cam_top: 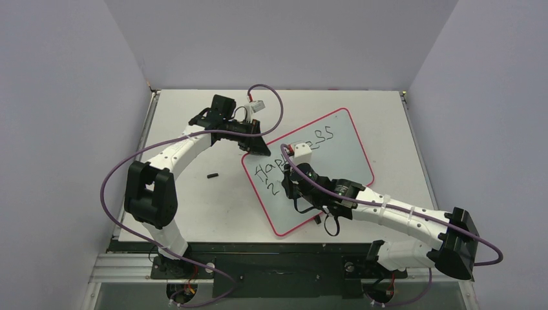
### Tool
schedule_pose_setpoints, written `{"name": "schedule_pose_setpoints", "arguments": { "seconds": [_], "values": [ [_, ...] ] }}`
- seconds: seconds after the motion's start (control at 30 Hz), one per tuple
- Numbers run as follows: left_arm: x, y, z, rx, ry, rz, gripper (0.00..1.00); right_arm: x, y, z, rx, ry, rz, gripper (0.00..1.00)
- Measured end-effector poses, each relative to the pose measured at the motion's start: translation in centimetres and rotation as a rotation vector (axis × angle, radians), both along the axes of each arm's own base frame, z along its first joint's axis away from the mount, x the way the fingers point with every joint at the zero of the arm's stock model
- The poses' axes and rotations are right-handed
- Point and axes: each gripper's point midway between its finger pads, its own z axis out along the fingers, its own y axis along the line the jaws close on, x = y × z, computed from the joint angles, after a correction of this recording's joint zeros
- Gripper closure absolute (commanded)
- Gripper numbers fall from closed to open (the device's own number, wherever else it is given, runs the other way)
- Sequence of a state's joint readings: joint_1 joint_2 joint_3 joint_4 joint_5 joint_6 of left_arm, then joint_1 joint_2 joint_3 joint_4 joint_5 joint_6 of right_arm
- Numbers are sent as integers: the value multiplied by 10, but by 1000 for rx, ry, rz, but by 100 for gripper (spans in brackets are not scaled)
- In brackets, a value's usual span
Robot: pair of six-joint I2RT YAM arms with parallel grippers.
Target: Write a sentence on the whiteboard
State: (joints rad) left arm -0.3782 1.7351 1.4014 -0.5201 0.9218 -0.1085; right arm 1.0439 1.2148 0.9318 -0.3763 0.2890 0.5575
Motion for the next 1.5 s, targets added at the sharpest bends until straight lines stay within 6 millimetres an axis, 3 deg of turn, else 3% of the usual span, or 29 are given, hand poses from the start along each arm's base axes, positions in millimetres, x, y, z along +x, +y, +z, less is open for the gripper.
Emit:
{"name": "schedule_pose_setpoints", "arguments": {
  "seconds": [0.53,0.93,1.5],
  "values": [
    [1,1,-1,7,-9,2,100,0,-1,-5,22,-8,-8,100],
    [1,1,-1,6,-9,1,100,-12,-11,-17,42,15,-17,100],
    [1,1,-1,5,-9,1,100,-11,-10,-14,5,23,-23,100]
  ]
}}
